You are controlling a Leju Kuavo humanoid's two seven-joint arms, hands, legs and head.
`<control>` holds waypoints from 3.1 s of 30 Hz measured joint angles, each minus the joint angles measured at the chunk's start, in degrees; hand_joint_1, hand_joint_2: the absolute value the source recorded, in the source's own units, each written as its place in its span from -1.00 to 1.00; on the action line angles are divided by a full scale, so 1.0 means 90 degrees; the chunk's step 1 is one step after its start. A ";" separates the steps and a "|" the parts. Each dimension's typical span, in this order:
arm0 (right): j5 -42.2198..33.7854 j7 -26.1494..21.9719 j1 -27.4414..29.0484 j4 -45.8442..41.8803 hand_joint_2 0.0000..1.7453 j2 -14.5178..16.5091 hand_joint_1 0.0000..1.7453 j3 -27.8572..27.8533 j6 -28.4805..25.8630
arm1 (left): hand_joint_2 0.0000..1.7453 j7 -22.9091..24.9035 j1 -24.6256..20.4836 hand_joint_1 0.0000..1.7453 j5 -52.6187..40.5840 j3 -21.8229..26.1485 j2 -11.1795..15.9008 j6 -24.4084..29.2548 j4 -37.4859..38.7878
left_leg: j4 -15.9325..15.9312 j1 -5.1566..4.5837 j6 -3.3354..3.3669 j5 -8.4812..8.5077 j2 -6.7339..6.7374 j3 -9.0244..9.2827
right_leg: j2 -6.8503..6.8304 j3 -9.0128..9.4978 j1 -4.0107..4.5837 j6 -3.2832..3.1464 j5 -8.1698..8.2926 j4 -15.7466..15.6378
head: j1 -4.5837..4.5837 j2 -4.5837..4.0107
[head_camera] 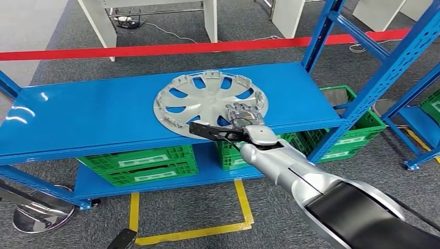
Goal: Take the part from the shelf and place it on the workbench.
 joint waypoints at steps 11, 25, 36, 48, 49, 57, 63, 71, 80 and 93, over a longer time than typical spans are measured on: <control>0.0022 -0.0003 0.0035 0.0002 1.00 0.0000 -1.00 -0.0041 0.0005 | -1.00 -0.0026 0.0006 -1.00 0.0010 0.0000 -0.0009 0.0017 0.0001 | -0.0296 0.0010 0.0263 0.0018 -0.0006 0.0092 | -0.0019 -0.0930 -0.0009 0.0244 -0.0764 0.1794 | 0.0060 0.0000; 0.0062 -0.0021 0.0062 -0.0002 1.00 0.0015 -1.00 -0.0052 0.0007 | -1.00 -0.0026 0.0024 -1.00 0.0017 0.0000 -0.0020 0.0025 0.0002 | 0.1386 0.0013 -0.0070 -0.0799 -0.0005 -0.0648 | -0.0023 0.0050 -0.0026 -0.0061 -0.0007 -0.0059 | 0.0021 0.0000; 0.0074 -0.0041 0.0050 -0.0003 1.00 0.0027 -1.00 -0.0052 0.0013 | -1.00 -0.0033 0.0021 -1.00 0.0018 0.0001 -0.0013 0.0020 0.0002 | -0.0234 0.0014 0.0192 -0.0013 -0.0013 0.0070 | -0.0020 -0.0083 -0.0007 0.0183 -0.0223 0.0206 | 0.0033 0.0000; 0.0082 -0.0054 0.0064 -0.0001 1.00 0.0026 -1.00 -0.0056 0.0012 | -1.00 -0.0036 0.0022 -1.00 0.0019 0.0000 -0.0032 0.0018 0.0002 | -0.0240 -0.0027 0.0168 -0.0035 -0.0020 0.0083 | -0.0017 -0.0056 0.0050 0.0062 -0.0021 0.0044 | 0.0064 0.0000; 0.0088 -0.0055 0.0065 -0.0002 1.00 0.0026 -1.00 -0.0058 0.0012 | -1.00 -0.0036 0.0022 -1.00 0.0019 0.0000 -0.0033 0.0019 0.0002 | -0.0247 -0.0023 0.0129 -0.0033 -0.0018 0.0087 | -0.0011 -0.0053 0.0047 0.0039 -0.0016 0.0019 | 0.0063 0.0000; 0.0124 -0.0058 0.0088 -0.0010 1.00 0.0039 -1.00 -0.0066 0.0015 | -1.00 -0.0036 0.0040 -1.00 0.0017 0.0000 -0.0027 0.0043 0.0002 | 0.1449 0.0043 -0.0089 -0.0726 -0.0006 -0.0692 | -0.0023 0.0057 -0.0010 -0.0086 -0.0013 -0.0058 | 0.0029 0.0000; 0.0148 -0.0058 0.0077 -0.0015 1.00 0.0046 -1.00 -0.0085 0.0012 | -1.00 -0.0036 0.0031 -1.00 0.0017 0.0000 -0.0013 0.0030 0.0002 | -0.0176 0.0026 0.0023 -0.0001 -0.0003 0.0026 | -0.0003 0.0049 0.0029 0.0048 -0.0114 0.0036 | 0.0029 0.0000; 0.0152 -0.0058 0.0081 -0.0010 1.00 0.0046 -1.00 -0.0098 0.0012 | -1.00 -0.0036 0.0027 -1.00 0.0018 0.0000 -0.0014 0.0025 0.0002 | -0.0252 0.0046 0.0257 -0.0016 -0.0004 0.0070 | -0.0023 -0.0882 -0.0009 0.0239 -0.0867 0.1769 | 0.0083 0.0000; 0.0166 -0.0090 0.0063 -0.0002 1.00 0.0049 -1.00 -0.0104 0.0141 | -1.00 -0.0036 0.0037 -1.00 0.0017 -0.0002 -0.0018 0.0027 0.0003 | -0.0243 0.0007 0.0076 -0.0090 -0.0014 0.0133 | -0.0006 -0.0105 0.0010 0.0057 0.0011 0.0052 | 0.0078 0.0000; 0.0297 0.0120 0.0092 0.0053 1.00 0.0075 -1.00 -0.0100 0.0929 | -1.00 -0.0073 0.0033 -1.00 0.0036 -0.0002 -0.0019 0.0183 0.0004 | -0.0154 0.0004 0.0046 0.0056 -0.0004 -0.0005 | 0.0005 0.0016 0.0024 0.0008 -0.0090 0.0057 | 0.0030 0.0000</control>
